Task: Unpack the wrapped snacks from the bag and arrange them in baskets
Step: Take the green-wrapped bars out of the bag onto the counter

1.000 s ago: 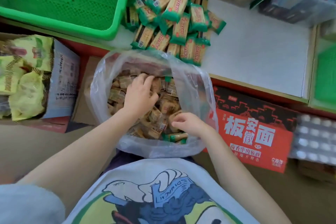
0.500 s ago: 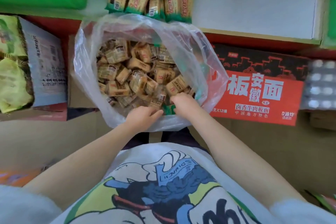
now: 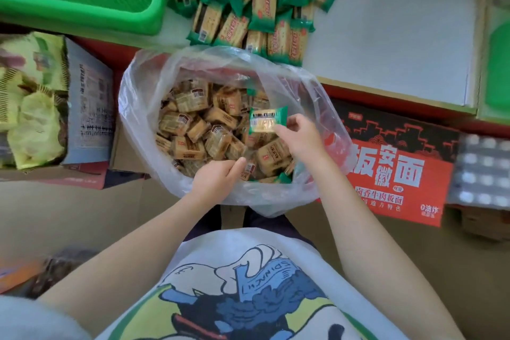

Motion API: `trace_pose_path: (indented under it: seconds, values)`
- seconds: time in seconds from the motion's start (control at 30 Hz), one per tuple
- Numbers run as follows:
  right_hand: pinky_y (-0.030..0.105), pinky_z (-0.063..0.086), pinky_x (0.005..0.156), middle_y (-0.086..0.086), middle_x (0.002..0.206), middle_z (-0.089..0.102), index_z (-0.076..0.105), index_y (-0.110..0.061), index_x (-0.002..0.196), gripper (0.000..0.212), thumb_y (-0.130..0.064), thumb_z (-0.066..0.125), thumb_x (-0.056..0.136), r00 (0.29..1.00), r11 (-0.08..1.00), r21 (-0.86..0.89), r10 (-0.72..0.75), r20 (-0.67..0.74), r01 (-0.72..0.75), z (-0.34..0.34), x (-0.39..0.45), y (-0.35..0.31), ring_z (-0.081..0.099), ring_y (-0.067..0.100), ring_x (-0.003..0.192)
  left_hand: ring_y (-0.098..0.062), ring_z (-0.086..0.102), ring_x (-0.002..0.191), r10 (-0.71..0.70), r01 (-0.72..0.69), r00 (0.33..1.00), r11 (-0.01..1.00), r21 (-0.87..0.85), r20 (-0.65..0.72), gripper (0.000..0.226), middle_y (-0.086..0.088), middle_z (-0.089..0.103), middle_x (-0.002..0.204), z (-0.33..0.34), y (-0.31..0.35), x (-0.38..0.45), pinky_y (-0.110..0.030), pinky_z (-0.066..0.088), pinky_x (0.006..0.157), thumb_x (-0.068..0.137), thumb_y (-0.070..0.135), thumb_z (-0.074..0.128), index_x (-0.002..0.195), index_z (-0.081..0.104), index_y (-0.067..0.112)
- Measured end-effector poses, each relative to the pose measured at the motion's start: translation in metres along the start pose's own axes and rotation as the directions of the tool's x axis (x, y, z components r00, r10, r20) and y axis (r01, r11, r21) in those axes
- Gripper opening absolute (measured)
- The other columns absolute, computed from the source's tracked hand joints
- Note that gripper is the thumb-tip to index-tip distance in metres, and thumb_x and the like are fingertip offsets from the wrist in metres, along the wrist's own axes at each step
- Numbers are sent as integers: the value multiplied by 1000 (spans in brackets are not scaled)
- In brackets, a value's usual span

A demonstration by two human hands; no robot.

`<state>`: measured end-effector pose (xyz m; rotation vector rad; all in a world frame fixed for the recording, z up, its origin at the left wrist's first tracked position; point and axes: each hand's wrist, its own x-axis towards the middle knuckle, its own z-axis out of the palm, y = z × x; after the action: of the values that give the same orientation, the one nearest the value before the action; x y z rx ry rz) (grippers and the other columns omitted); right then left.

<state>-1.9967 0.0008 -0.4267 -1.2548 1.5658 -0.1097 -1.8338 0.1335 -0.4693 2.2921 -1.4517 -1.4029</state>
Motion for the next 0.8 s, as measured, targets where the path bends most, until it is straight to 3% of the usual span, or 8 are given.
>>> trace_pose_path:
  seconds: [0.07,0.17,0.27,0.33,0.4,0.53,0.67,0.8]
  values:
    - [23,38,48,1,73,61,59,-5,113,23,-21,59,97,999,973,226,41,2,-40,-8,4,-22,51,10,56,-19,48,56,-10,9,999,1000,-29,-47,61,-1,49,56,-11,7,3,-34,27,50,105,52,33,58,44,15]
    - [24,34,43,3,57,57,61,-3,102,16,-16,52,98,998,845,532,47,32,-56,-20,13,-59,47,13,45,-19,41,50,-10,4,996,997,-75,-88,63,0,42,50,-24,15,7,-34,24,48,103,54,36,54,39,15]
    - [25,46,46,6,60,64,57,-4,103,15,-18,52,99,997,747,661,34,69,-71,-28,28,-95,57,16,47,-17,38,46,-36,24,992,995,-99,-123,66,2,38,48,-35,23,6,-34,22,48,102,55,38,49,38,16]
    - [26,53,52,8,69,70,55,-4,111,19,-19,55,100,996,712,700,-13,91,-55,-29,47,-118,64,18,54,-15,37,45,-85,58,983,985,-164,-162,66,5,37,45,-41,28,2,-34,23,48,102,52,42,47,50,17]
    - [29,57,61,9,84,74,53,-7,116,20,-20,58,101,989,672,739,-69,134,-53,-26,67,-136,69,20,66,-10,34,44,-129,72,968,964,-255,-216,56,7,34,41,-45,32,0,-33,23,48,103,47,47,60,55,12]
    - [29,59,67,8,98,71,54,-7,112,16,-18,57,102,984,797,601,-59,168,-55,-23,87,-148,71,20,75,-14,34,45,-186,104,948,948,-301,-259,67,5,33,43,-43,36,0,-34,22,49,103,49,45,44,46,16]
    - [32,58,70,13,100,72,55,-9,103,4,-12,56,102,974,876,481,-131,183,28,-28,76,-134,72,23,74,-16,35,46,-205,104,933,940,-324,-297,66,5,35,44,-38,43,4,-34,24,50,103,50,44,45,34,21]
    - [34,61,78,11,99,75,59,-7,109,9,-13,55,102,874,971,229,-174,453,74,-25,44,-93,75,26,87,-15,34,45,-194,79,918,944,-319,-347,68,5,35,43,-34,53,4,-35,25,50,100,53,47,43,33,19]
